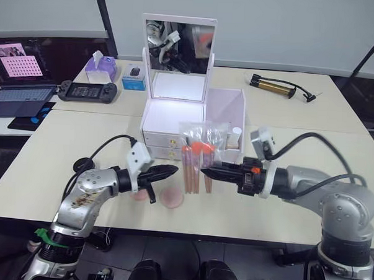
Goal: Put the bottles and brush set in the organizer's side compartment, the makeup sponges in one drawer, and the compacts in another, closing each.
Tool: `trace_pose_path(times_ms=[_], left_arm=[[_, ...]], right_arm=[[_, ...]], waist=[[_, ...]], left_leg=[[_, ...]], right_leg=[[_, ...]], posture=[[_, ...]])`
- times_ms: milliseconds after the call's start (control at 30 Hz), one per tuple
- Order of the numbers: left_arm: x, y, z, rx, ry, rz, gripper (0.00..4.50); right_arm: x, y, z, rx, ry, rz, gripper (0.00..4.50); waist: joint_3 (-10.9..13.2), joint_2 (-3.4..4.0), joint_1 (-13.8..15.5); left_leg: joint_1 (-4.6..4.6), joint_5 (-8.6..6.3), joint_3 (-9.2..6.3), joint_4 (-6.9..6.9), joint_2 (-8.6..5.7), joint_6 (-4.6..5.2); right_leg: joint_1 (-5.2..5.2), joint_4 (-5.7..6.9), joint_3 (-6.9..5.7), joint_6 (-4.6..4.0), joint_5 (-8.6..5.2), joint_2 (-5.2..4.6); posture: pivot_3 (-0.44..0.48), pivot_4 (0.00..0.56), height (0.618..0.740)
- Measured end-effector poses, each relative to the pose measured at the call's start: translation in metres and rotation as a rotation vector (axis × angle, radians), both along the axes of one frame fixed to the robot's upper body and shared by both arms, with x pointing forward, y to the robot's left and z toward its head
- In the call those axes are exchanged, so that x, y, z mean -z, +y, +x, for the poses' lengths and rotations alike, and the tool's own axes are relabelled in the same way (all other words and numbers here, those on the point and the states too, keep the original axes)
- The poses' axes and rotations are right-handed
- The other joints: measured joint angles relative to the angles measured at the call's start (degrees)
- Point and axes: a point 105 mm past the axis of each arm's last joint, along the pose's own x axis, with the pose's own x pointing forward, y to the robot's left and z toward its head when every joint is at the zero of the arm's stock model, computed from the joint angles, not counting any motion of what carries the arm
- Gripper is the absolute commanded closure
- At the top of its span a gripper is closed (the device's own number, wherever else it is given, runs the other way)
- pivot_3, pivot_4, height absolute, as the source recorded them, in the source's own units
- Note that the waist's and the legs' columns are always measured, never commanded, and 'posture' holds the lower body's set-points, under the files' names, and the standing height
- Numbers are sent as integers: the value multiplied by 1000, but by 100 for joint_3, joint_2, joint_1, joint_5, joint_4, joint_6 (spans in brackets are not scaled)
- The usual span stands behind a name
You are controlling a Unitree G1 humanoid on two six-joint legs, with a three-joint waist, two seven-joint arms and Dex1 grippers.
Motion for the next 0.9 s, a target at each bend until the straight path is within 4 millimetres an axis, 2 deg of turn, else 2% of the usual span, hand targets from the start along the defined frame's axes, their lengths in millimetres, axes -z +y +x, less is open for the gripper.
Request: trace_pose_path(times_ms=[67, 133, 267, 367, 467, 633, 767, 900], left_arm=[[-12, 11, -1, -10, -7, -33, 4500], [-25, 25, 0, -37, -38, -35, 4500], [-49, 47, 0, -93, -83, -30, 4500], [-67, 45, -1, -94, -122, -51, 4500], [-79, 33, -8, -48, -141, -58, 4500], [-77, 23, -16, -19, -88, -71, 4500], [-78, 20, -18, -37, -93, -66, 4500], [-77, 21, -18, -52, -85, -55, 4500]], right_arm=[[-25, -4, 14, 47, -117, 17, 4492], [-44, -17, 36, 137, -178, 34, 4492], [-64, -54, 81, 364, -378, -17, 4492], [-69, -63, 112, 387, -411, -24, 4492], [-61, -65, 141, 395, -476, -97, 4492], [-33, -59, 172, 367, -484, -201, 4492], [-22, -48, 184, 361, -502, -235, 4492], [-8, -35, 188, 354, -475, -232, 4492]], waist=[[0, 0, -4], [0, 0, 2], [1, 0, 45], [2, -2, 14], [2, -1, -7], [13, 7, -38], [14, 8, -61], [14, 9, -69]], left_leg=[[7, 0, 1, -1, 0, 0], [6, 0, 4, -2, 0, 0], [-4, 0, 24, -2, -6, 0], [4, 1, 40, 1, -5, 0], [12, 1, 49, -11, -2, 0], [10, 5, 60, -15, 2, -7], [18, 8, 66, -16, 4, -12], [19, 11, 69, -16, 6, -18]], right_leg=[[3, 0, 0, -1, 0, 3], [2, -3, 0, -3, 0, 3], [0, -11, -8, -2, 0, -7], [3, -6, -2, -4, 2, -5], [3, -6, 1, -8, -1, 1], [-4, -2, 6, -11, 1, 2], [0, 2, 9, -12, 1, 0], [1, 2, 7, -13, 1, -2]], posture=[[0, 150, 732], [0, 150, 732], [0, 150, 732], [0, 150, 732], [0, 150, 732], [0, 150, 732], [0, 150, 732], [0, 150, 732]])
